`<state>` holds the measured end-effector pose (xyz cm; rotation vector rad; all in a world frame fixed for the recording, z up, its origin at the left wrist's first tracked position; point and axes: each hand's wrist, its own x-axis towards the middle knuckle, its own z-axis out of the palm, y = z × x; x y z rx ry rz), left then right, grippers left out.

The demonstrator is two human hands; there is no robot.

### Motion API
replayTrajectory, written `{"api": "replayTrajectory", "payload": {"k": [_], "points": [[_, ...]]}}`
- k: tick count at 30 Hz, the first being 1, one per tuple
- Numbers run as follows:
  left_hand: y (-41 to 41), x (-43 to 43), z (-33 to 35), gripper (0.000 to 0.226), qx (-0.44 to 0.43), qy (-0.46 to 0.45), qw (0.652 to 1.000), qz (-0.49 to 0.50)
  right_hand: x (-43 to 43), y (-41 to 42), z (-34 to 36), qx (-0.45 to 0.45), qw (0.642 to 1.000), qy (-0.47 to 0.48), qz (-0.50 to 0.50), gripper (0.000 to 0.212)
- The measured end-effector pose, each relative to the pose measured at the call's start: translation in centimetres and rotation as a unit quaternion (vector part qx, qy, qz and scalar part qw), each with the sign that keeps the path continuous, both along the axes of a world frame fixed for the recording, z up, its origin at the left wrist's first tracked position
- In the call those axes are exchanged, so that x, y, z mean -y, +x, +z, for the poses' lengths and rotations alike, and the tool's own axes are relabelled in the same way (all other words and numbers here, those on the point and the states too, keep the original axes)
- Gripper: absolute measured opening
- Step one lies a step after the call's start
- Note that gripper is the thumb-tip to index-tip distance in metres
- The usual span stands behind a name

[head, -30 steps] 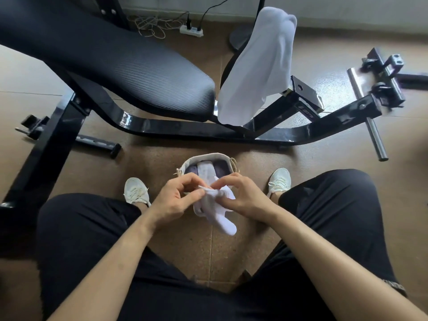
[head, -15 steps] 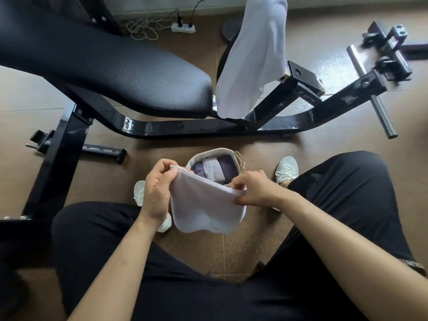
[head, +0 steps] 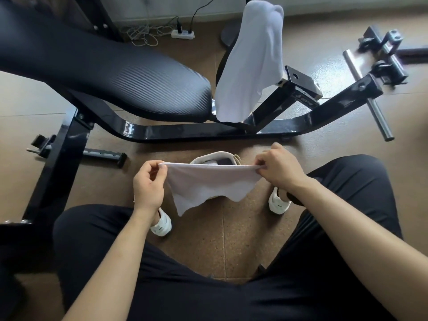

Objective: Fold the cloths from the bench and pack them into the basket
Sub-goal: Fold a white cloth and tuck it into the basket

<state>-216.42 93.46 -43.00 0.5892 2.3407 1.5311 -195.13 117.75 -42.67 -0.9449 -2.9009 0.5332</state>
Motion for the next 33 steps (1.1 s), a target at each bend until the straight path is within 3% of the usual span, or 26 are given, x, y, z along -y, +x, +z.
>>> {"api": "replayTrajectory", "payload": {"k": [2,8,10,12,14,16,18,21,24,26,29,33], "points": [[-0.7,-0.2,-0.2,0.007,-0.014,-0.007,1.0,0.013,-0.7,-0.3,0.8,-0.022,0.999,0.035,-0.006,0.003],[-3.4,-1.4,0.1,0.011,0.027,0.008,1.0,0.008,-2.9,-1.3,3.1,-0.039,0.999,-0.037,-0.004,0.002],[-4.0,-1.7,1.5,0.012,-0.006,0.033,0.999,-0.004,-3.7,-1.2,4.0,-0.112,0.993,-0.032,-0.01,0.006],[-4.2,-1.9,3.1,0.012,-0.058,0.096,0.994,0.006,-3.7,-1.0,4.9,-0.249,0.968,-0.001,-0.031,0.014],[-4.4,-2.0,3.0,0.01,-0.136,0.078,0.988,0.005,-3.0,-1.1,4.5,-0.305,0.951,0.032,-0.03,0.018],[-4.7,-1.8,1.0,0.005,-0.126,-0.054,0.99,-0.037,-2.8,-1.0,3.0,-0.166,0.986,-0.005,-0.001,0.021],[-5.2,-1.3,-1.1,0.01,-0.028,-0.138,0.988,-0.061,-3.0,-0.4,1.8,-0.015,0.994,-0.106,-0.022,0.024],[-5.7,-1.5,-1.7,0.02,0.012,-0.112,0.993,-0.046,-3.5,-0.4,1.0,-0.064,0.98,-0.16,-0.097,0.019],[-5.9,-2.5,-1.0,0.009,0.021,-0.086,0.996,-0.016,-3.7,-1.1,0.8,-0.09,0.975,-0.172,-0.109,0.014],[-6.4,-2.6,-1.3,0.006,0.047,-0.073,0.996,0.001,-4.2,-1.2,0.6,-0.134,0.952,-0.24,-0.137,0.01],[-6.6,-2.3,-2.0,0.009,0.099,-0.04,0.994,0.011,-4.4,-1.2,0.3,-0.218,0.89,-0.351,-0.194,0.005],[-6.4,-2.8,-3.3,0.009,0.099,-0.029,0.994,0.038,-4.4,-1.7,-1.1,-0.254,0.851,-0.382,-0.257,0.01]]}}
